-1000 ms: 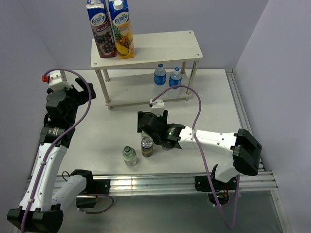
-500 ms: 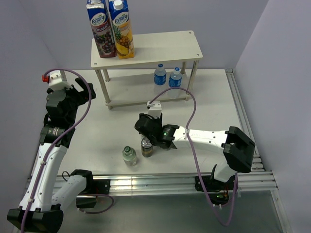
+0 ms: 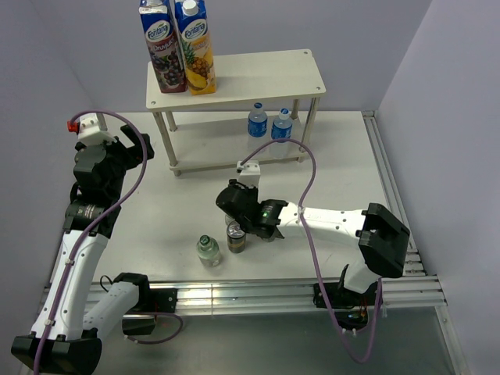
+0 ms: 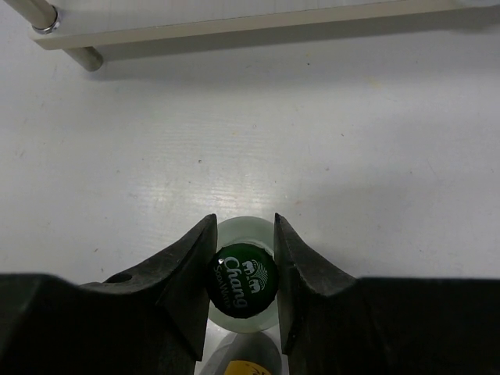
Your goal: Place and organize the beverage onto the shelf
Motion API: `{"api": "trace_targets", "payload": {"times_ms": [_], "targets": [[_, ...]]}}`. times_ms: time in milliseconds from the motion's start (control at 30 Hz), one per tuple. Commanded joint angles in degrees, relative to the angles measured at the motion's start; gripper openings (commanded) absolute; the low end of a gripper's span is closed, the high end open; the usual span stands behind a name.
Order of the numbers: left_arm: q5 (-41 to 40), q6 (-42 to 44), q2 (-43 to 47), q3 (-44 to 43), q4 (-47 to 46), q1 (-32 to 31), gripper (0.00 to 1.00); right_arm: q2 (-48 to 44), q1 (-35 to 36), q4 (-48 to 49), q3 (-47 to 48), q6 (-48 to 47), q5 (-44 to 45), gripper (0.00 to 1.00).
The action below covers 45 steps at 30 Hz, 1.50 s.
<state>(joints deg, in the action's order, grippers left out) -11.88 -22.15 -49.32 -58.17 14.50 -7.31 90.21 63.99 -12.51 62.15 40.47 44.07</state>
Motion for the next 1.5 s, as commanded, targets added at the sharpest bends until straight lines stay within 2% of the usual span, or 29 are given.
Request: {"api": "trace_targets", "payload": {"times_ms": [0,333,467,767,1033,1267,1467], "targets": [[-0.07,0.35,1.07,-0.54,-1.14,0.37,0.99,0.75,0.52,-1.28,2.62,0.14,-0.57,0.02],[-0.07,0.27,1.07,-0.54,-1.14,0.46,0.99,-1.44,0.44,-3.13,8.16,-4.25,2.06,0.0],[0.1,0.18,1.16,-0.54,-1.23,0.63,0.99,-3.2,0.44,-4.27,12.28,-9.08,4.0,0.0],[0.19,0.27,1.51,-0.54,-1.14,0.98,0.99,-4.17,-0.44,-5.42,28.62,-21.38,7.87,0.0],[0.01,0.18,1.86,-0.45,-1.14,1.16,0.99,0.39,-4.57,-5.94,50.59,-34.3,7.52,0.0],[0.1,0.18,2.12,-0.45,-1.23,1.25,0.99,6.72,-10.27,-8.05,70.18,-39.85,5.32,0.0],[0.36,0.09,1.86,-0.36,-1.32,1.33,0.99,10.41,-15.02,-6.56,75.65,-42.31,1.98,0.0]]}}
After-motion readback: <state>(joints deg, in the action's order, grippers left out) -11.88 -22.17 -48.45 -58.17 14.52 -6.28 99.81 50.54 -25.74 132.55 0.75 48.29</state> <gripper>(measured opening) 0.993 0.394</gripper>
